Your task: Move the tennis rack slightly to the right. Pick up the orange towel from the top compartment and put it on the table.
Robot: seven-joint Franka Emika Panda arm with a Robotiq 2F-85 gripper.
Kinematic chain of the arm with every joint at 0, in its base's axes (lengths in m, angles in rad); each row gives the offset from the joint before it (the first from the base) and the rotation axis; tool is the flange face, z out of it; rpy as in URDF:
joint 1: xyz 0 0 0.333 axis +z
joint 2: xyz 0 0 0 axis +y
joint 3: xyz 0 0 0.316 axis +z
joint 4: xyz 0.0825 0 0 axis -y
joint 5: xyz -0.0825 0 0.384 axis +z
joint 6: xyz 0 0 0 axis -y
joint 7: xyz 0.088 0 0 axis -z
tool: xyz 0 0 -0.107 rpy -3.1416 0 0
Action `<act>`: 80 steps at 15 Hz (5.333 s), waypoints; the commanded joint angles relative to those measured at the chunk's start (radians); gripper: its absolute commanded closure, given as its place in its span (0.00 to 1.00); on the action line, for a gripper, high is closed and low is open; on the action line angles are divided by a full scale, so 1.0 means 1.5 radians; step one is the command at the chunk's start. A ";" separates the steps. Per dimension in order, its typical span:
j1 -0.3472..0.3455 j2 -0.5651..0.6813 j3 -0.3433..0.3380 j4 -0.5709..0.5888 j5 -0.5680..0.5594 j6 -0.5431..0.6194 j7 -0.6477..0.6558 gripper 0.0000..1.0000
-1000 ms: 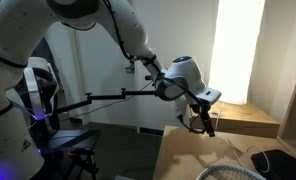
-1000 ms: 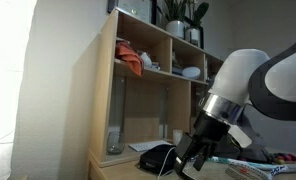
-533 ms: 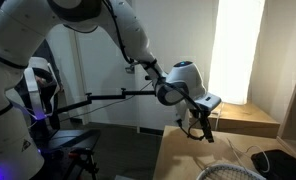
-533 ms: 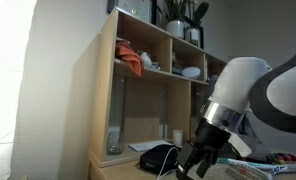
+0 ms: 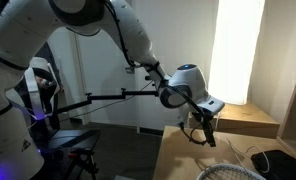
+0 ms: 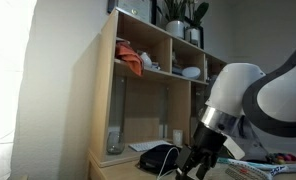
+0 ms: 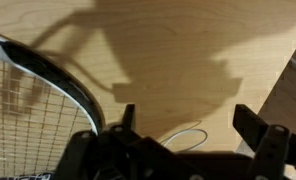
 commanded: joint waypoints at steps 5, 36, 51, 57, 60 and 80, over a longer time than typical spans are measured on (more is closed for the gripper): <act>-0.029 0.041 0.022 0.073 -0.019 -0.060 0.018 0.00; -0.120 0.147 0.055 0.229 -0.006 -0.156 0.044 0.00; -0.142 0.193 0.061 0.316 -0.004 -0.239 0.076 0.00; -0.142 0.177 0.068 0.292 -0.005 -0.216 0.066 0.00; -0.143 0.177 0.068 0.292 -0.005 -0.216 0.066 0.00; -0.092 0.114 0.029 0.257 -0.014 -0.182 0.114 0.00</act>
